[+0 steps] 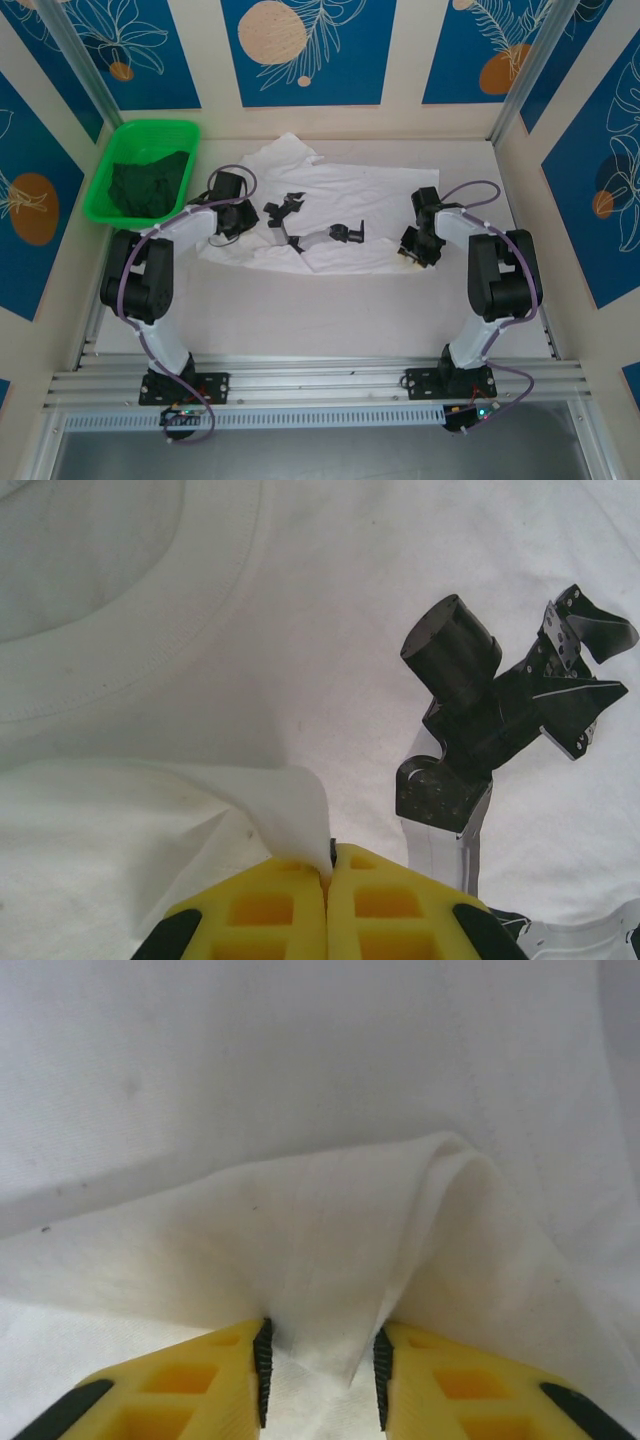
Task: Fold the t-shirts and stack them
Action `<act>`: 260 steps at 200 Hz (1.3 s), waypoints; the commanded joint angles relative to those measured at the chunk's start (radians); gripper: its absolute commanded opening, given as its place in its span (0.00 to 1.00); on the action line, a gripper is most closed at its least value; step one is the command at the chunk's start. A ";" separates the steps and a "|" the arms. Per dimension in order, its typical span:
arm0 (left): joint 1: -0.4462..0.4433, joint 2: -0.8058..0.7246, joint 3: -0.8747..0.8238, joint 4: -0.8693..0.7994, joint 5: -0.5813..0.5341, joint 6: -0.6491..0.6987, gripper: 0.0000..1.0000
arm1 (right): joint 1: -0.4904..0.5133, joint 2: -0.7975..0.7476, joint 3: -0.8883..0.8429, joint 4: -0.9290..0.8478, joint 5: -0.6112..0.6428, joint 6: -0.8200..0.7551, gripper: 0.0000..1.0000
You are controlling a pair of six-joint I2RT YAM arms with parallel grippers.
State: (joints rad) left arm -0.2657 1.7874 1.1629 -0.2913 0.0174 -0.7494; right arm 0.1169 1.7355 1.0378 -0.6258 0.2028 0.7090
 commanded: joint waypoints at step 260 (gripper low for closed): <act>-0.028 -0.937 -0.456 -0.499 -0.064 -0.065 0.02 | -0.066 -0.801 -0.439 -0.164 -0.350 0.065 0.01</act>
State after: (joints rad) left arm -0.2867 0.9878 0.7925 -0.6086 -0.0605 -0.7719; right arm 0.0498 1.0374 0.6621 -0.7433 -0.0372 0.7025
